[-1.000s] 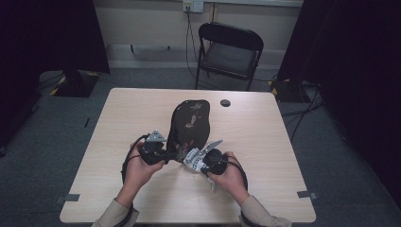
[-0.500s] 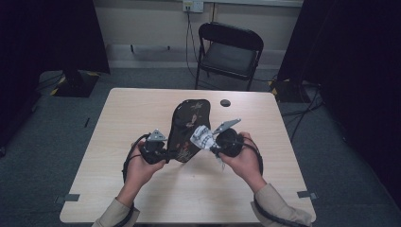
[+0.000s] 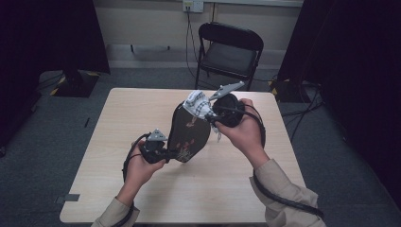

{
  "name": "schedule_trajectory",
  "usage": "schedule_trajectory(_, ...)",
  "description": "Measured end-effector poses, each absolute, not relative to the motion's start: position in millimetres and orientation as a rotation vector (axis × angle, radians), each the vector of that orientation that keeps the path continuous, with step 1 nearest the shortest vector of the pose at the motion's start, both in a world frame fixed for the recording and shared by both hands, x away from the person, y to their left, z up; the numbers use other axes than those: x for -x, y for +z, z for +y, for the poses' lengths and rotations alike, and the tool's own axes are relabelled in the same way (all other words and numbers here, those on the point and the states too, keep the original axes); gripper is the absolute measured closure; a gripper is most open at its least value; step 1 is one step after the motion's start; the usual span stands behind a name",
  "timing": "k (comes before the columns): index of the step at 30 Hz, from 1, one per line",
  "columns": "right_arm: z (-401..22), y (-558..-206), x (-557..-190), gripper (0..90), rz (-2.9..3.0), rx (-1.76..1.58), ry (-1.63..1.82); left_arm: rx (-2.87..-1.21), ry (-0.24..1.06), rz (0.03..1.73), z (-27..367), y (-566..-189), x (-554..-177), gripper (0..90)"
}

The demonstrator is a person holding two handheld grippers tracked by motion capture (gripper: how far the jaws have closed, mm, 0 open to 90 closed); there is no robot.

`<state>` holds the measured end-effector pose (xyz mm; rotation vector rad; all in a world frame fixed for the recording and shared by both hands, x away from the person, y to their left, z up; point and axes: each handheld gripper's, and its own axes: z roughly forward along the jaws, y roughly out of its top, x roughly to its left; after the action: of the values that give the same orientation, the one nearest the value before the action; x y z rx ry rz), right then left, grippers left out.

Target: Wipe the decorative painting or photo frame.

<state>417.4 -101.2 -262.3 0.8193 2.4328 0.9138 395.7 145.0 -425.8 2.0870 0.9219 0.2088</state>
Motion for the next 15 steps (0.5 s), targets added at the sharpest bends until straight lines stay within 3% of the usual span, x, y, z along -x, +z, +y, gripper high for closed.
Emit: schedule_trajectory(15, -88, -312, -416, 75.8, 2.526, -0.817, 0.846, -2.088, 0.216, 0.921, 145, -426, -396, 78.4)
